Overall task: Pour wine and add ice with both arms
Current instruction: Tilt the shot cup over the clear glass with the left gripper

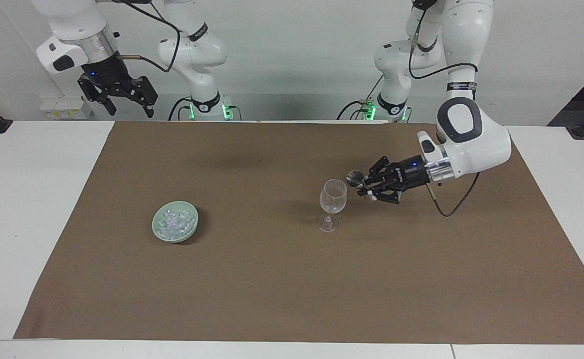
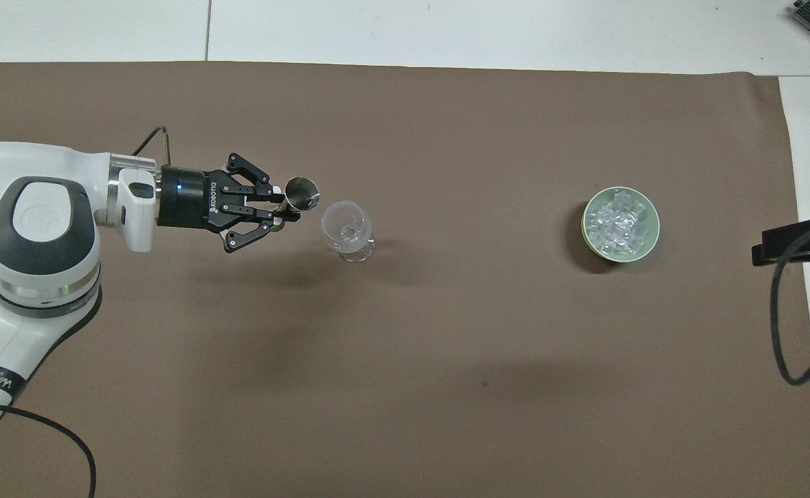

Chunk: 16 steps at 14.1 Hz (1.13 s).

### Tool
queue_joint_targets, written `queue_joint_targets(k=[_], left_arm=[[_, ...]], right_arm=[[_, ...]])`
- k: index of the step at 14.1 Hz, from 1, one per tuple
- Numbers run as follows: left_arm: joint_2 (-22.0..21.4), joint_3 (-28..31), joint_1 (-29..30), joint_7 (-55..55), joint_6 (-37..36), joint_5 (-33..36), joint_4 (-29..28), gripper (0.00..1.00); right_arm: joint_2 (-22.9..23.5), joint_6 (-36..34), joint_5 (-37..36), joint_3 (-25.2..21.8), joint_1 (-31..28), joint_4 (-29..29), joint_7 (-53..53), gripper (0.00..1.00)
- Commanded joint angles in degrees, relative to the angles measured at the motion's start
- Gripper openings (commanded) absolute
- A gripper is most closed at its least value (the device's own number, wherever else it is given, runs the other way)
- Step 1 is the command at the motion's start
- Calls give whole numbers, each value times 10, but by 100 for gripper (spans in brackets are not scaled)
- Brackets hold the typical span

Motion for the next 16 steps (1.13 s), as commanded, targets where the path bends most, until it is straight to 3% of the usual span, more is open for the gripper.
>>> queue_joint_targets(k=[1,16], left_arm=[[-16,11,-13,-13,10,19,-6,0],[-24,12,-40,-100,20,98,12,0]], right_arm=[[-9,8,15,5,-9,-8,-8,100],[-9,8,15,5,-9,-8,-8,100]])
